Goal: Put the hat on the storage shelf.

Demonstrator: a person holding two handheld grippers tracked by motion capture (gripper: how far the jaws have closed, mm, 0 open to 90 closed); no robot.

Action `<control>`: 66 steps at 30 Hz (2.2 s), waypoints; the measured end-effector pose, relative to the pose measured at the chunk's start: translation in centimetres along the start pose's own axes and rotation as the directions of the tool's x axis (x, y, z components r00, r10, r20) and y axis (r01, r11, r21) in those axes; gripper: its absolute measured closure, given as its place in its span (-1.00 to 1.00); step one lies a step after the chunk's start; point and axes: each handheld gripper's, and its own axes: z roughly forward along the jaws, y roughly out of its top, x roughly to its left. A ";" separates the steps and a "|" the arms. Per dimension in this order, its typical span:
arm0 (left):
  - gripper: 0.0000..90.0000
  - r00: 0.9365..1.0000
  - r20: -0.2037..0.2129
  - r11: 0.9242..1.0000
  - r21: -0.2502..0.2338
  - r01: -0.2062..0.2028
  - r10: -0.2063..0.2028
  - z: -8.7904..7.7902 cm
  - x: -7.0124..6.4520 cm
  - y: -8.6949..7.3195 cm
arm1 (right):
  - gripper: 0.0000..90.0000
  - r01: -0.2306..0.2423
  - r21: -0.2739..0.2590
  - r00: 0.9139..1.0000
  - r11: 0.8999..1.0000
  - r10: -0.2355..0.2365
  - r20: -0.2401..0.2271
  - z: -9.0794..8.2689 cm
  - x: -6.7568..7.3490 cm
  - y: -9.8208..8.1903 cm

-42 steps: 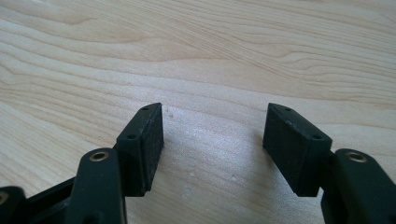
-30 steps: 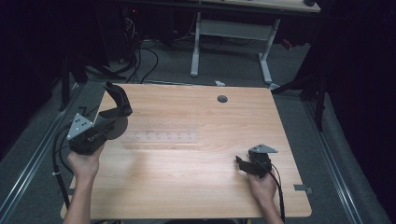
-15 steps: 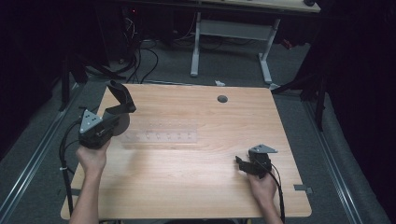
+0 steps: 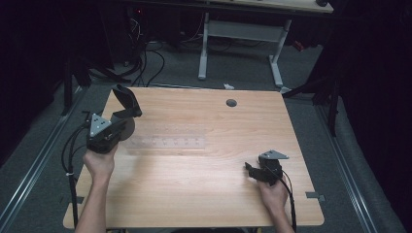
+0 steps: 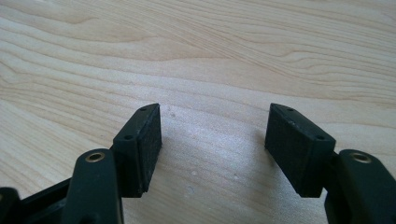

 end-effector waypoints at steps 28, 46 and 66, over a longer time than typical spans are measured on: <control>0.91 0.999 -0.053 1.000 -0.025 -0.003 0.001 0.2 -0.2 -0.7 | -0.19 0.002 0.000 1.000 1.000 -0.002 0.001 0.0 0.0 0.0; 0.91 0.998 -0.056 1.000 0.003 0.008 -0.008 1.0 0.3 -2.2 | -0.19 0.004 0.001 1.000 1.000 -0.004 0.001 0.0 0.0 0.0; 0.74 0.996 -0.067 0.998 0.015 0.066 -0.065 0.4 1.2 -3.2 | -0.20 0.002 0.001 1.000 1.000 -0.002 0.000 0.0 0.0 0.0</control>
